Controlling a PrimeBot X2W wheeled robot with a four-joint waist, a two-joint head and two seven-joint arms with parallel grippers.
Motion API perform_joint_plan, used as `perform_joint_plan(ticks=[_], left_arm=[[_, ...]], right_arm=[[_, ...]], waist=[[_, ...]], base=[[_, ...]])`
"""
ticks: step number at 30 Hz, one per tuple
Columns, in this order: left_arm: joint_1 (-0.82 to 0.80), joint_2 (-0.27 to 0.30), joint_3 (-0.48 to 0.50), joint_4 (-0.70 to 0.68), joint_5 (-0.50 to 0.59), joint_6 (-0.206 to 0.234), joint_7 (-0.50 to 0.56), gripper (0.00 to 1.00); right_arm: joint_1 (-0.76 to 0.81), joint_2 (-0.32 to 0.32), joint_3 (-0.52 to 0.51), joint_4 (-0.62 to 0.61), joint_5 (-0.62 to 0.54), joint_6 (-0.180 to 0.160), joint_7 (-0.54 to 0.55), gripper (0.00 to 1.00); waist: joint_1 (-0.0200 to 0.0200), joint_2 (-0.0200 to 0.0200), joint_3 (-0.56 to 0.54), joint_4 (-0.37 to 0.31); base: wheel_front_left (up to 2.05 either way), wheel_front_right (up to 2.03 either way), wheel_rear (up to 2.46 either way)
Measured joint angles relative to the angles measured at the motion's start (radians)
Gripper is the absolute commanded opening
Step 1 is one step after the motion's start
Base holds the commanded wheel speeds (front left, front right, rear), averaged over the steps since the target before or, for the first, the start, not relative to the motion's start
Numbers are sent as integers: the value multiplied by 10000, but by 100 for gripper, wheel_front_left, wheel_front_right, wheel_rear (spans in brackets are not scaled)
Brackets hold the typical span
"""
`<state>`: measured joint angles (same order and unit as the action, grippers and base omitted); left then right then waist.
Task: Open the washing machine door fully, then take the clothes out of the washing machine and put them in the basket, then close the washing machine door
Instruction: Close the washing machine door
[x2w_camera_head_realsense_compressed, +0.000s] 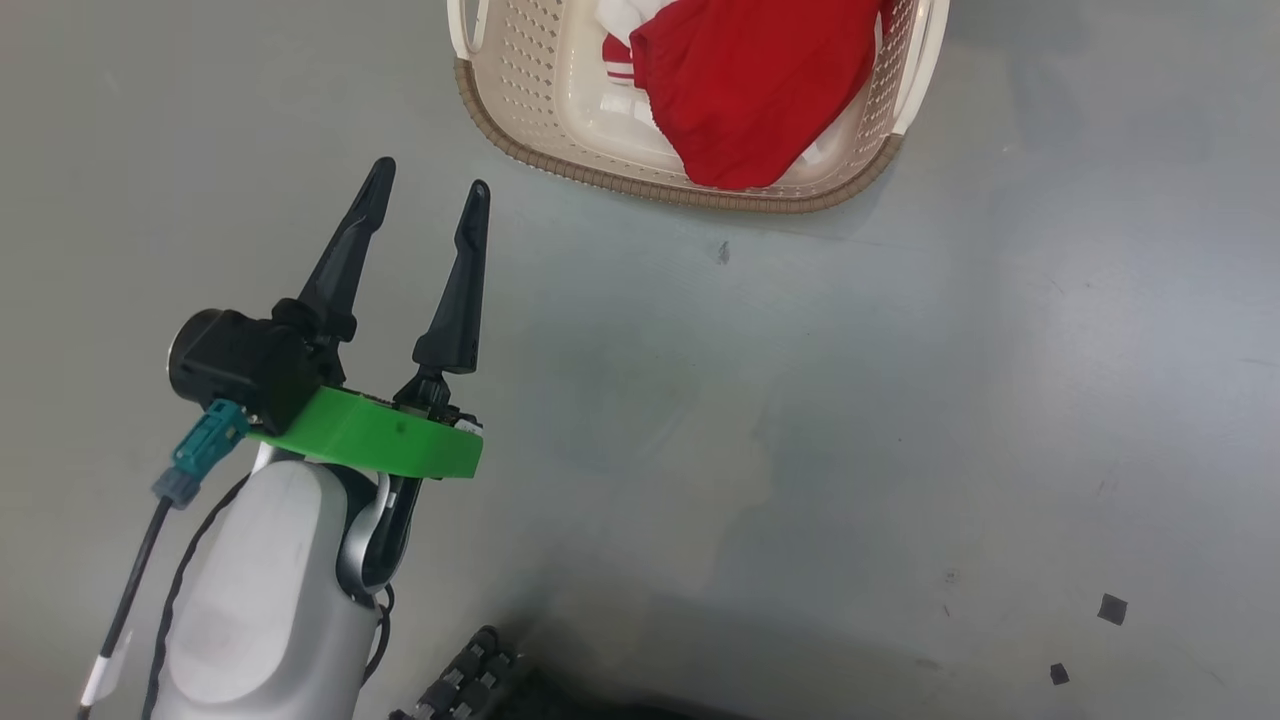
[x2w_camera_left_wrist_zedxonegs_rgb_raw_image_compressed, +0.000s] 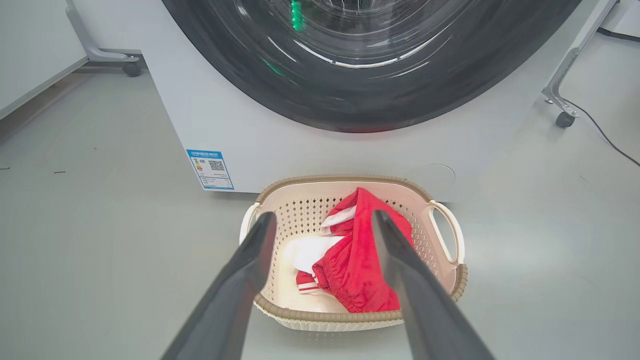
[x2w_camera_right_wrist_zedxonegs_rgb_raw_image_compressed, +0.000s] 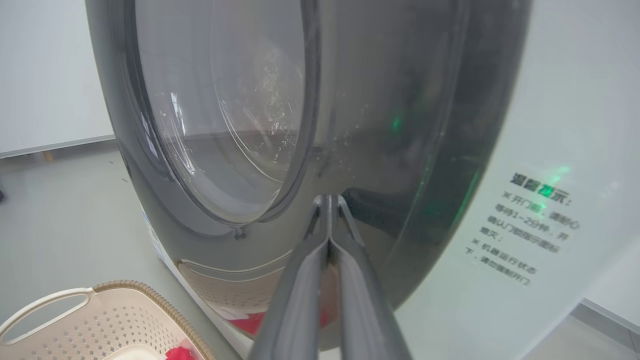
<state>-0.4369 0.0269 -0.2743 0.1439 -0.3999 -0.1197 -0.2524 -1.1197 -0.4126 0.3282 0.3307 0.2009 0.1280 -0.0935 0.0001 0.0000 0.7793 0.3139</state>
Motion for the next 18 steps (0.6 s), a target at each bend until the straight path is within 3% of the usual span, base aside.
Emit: perform_joint_plan(ticks=[18], left_arm=[[-190,-35,-12,163,-4,-6,0,100]], right_arm=[[-728,184,-238,683,0,-207,-362,0]], waist=[[0,0,134,139]], base=[[0,0,0]])
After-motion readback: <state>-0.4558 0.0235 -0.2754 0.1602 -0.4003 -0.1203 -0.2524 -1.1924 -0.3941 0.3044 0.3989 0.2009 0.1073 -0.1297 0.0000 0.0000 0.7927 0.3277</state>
